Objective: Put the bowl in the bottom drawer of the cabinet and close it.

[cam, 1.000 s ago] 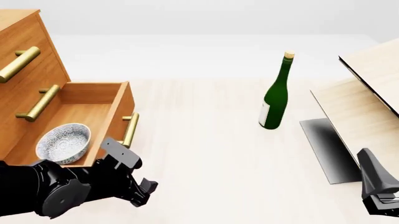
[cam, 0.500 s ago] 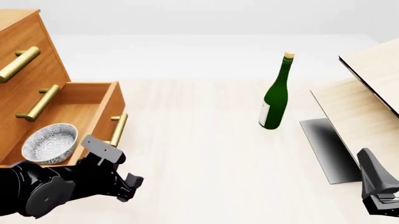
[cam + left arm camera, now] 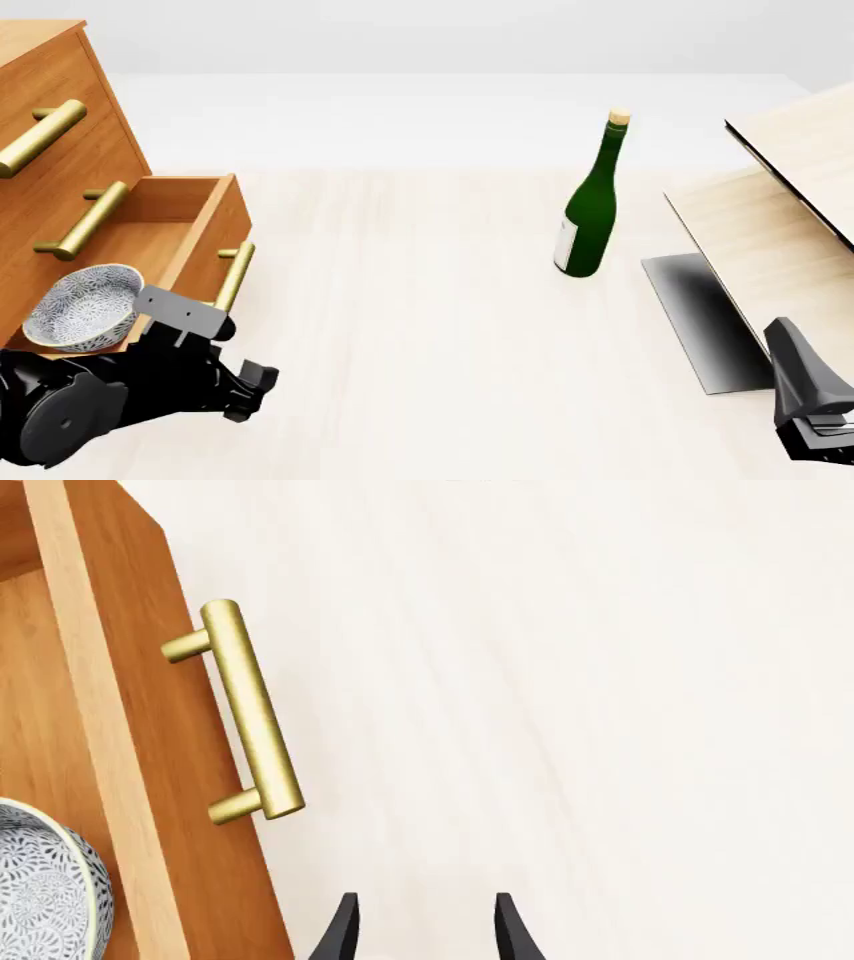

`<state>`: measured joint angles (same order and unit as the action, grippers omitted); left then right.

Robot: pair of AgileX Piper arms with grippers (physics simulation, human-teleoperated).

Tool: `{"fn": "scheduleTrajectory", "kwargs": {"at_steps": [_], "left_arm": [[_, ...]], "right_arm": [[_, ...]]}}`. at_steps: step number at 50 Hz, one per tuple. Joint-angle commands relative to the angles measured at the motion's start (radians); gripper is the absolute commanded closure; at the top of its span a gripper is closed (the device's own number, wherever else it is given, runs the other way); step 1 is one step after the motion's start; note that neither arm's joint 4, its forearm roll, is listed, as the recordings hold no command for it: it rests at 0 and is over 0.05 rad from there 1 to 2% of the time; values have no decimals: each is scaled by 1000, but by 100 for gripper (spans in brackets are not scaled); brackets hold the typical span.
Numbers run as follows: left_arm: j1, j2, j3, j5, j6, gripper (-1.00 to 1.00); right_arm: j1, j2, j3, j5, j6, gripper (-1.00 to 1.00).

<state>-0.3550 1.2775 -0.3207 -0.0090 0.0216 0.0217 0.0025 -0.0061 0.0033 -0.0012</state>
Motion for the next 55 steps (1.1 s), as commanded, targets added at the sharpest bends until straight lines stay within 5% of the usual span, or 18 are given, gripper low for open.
{"fn": "scheduleTrajectory", "kwargs": {"at_steps": [1,22,55], "left_arm": [[74,21,24,-24,-10,-100],[187,43,21,-34,-27,-100],[350,105,20,-98,43,-100]], "right_arm": [[0,0,0,0,0,-100],[0,0,0,0,0,-100],[0,0,0,0,0,-100]]}}
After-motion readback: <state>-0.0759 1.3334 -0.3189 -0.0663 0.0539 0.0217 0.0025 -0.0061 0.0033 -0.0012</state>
